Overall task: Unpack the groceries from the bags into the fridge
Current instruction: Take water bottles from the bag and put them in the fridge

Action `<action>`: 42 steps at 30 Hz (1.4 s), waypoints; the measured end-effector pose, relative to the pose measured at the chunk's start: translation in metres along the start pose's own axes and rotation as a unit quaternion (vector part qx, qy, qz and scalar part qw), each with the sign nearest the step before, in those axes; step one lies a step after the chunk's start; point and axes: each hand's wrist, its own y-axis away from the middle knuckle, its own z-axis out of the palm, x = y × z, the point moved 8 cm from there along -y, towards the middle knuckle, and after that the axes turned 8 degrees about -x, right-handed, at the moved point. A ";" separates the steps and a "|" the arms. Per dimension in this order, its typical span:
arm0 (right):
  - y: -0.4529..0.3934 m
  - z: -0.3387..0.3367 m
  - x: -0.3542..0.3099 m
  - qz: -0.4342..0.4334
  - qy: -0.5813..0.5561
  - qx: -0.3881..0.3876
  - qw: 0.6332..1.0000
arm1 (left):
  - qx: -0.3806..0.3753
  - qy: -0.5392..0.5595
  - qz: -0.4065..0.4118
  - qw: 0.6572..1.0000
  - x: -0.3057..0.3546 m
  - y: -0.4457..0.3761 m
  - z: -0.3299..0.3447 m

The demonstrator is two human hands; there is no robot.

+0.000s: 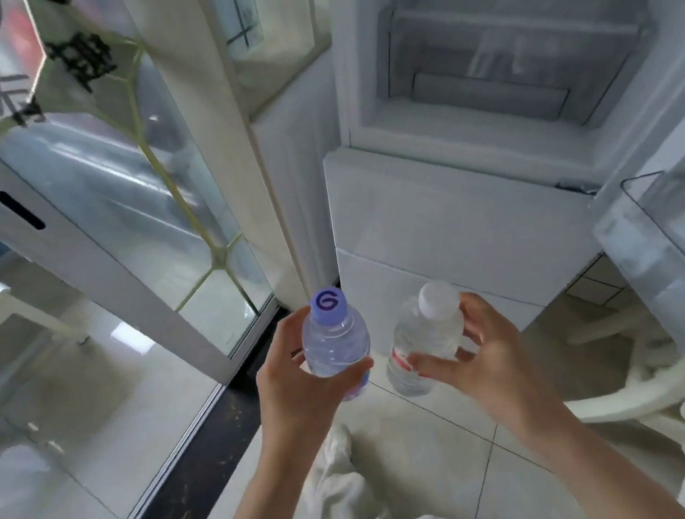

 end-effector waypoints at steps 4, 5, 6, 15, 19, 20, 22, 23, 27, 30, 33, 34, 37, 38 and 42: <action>-0.048 -0.009 -0.025 -0.004 -0.018 0.073 0.997 | -0.049 0.010 0.030 0.998 0.019 -0.076 -0.001; -0.062 -0.012 -0.031 -0.003 -0.025 0.090 0.996 | -0.069 0.013 0.039 0.997 0.025 -0.098 0.000; -0.072 -0.014 -0.039 -0.003 -0.030 0.106 0.994 | -0.090 0.014 0.047 0.995 0.033 -0.117 0.001; -0.174 -0.069 -0.102 -0.041 -0.022 0.234 0.971 | -0.179 0.029 0.174 0.968 0.138 -0.267 0.033; -0.208 -0.106 -0.129 -0.072 -0.040 0.258 0.963 | -0.185 0.048 0.204 0.960 0.178 -0.309 0.056; -0.217 -0.116 -0.137 -0.081 -0.043 0.259 0.961 | -0.183 0.055 0.209 0.959 0.189 -0.318 0.063; -0.234 -0.137 -0.151 -0.098 -0.042 0.259 0.960 | -0.181 0.069 0.223 0.955 0.208 -0.334 0.076; -0.241 -0.147 -0.158 -0.107 -0.042 0.261 0.958 | -0.182 0.076 0.228 0.954 0.218 -0.342 0.084; -0.268 -0.190 -0.181 -0.147 -0.036 0.290 0.945 | -0.170 0.114 0.251 0.946 0.260 -0.369 0.114; -0.289 -0.221 -0.199 -0.174 -0.029 0.306 0.936 | -0.162 0.142 0.266 0.940 0.292 -0.386 0.138; -0.316 -0.250 -0.209 -0.195 -0.061 0.308 0.929 | -0.160 0.166 0.275 0.934 0.318 -0.405 0.158; -0.325 -0.259 -0.211 -0.196 -0.068 0.309 0.928 | -0.162 0.171 0.275 0.932 0.324 -0.413 0.164; -0.351 -0.281 -0.209 -0.175 -0.072 0.310 0.932 | -0.167 0.176 0.263 0.934 0.331 -0.440 0.180; -0.359 -0.287 -0.208 -0.165 -0.073 0.309 0.934 | -0.169 0.174 0.255 0.936 0.331 -0.450 0.185; -0.387 -0.305 -0.203 -0.121 -0.085 0.300 0.942 | -0.166 0.153 0.233 0.946 0.329 -0.484 0.203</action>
